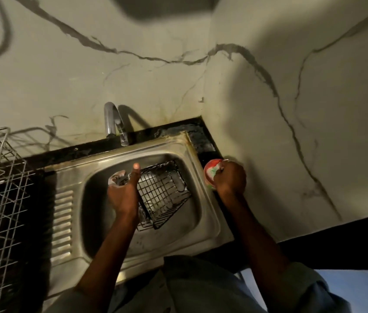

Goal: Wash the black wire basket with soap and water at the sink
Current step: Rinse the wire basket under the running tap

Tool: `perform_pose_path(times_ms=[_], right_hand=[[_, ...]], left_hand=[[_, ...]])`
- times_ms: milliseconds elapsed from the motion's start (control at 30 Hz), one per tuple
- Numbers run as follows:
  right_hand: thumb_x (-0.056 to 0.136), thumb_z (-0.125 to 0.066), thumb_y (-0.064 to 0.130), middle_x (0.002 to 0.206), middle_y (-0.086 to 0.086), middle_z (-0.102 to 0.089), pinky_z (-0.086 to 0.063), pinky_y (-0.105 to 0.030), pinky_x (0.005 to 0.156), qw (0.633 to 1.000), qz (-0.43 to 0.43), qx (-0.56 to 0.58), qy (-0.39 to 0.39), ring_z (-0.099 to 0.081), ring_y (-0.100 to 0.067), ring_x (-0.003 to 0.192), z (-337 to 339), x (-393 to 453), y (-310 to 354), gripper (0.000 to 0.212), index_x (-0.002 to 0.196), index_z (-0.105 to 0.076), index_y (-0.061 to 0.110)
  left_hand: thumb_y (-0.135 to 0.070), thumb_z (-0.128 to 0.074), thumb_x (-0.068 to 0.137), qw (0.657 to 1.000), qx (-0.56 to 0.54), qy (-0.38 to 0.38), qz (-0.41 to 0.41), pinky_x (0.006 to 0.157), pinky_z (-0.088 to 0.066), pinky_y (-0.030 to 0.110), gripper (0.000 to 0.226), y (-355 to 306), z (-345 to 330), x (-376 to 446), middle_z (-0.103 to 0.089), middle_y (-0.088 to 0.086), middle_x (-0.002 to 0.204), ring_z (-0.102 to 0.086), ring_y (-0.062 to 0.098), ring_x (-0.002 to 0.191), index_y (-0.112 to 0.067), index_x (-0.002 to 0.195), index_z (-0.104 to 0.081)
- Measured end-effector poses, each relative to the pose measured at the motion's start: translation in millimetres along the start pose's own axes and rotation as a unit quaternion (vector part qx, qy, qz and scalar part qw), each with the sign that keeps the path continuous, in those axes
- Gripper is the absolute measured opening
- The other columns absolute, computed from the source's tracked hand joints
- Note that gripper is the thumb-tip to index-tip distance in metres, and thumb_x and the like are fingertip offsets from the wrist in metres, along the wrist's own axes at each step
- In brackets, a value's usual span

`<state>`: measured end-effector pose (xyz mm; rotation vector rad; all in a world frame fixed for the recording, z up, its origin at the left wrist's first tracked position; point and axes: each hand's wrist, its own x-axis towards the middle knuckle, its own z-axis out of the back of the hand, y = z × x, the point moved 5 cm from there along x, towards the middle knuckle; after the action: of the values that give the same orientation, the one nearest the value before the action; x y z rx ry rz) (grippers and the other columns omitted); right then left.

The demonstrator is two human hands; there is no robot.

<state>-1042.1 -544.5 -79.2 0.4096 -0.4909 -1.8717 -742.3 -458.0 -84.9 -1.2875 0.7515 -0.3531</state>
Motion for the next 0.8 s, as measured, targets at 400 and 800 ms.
perform_pose_path(times_ms=[400,800], right_hand=[[0.094,-0.064,0.024,0.097,0.001,-0.075,-0.055,-0.037,0.088,0.934,0.203,0.199,0.215,-0.068,-0.015,0.092,-32,-56,72,0.016,0.098,-0.077,0.016],[0.095,-0.064,0.004,0.058,0.0,-0.06,-0.049,-0.024,0.05,0.859,0.107,0.303,0.398,-0.056,-0.014,0.051,-103,-103,148,0.025,0.073,-0.066,0.015]], left_hand=[[-0.051,-0.089,0.076,0.998,-0.037,0.007,0.042,0.073,-0.051,0.034,0.045,9,10,19,-0.064,0.007,0.079,-0.056,0.018,0.075,-0.012,0.086,-0.067],[-0.092,-0.079,0.046,0.98,0.095,0.123,0.125,0.1,-0.057,0.044,0.108,-11,4,95,-0.073,0.01,0.124,-0.07,0.03,0.11,-0.012,0.119,-0.071]])
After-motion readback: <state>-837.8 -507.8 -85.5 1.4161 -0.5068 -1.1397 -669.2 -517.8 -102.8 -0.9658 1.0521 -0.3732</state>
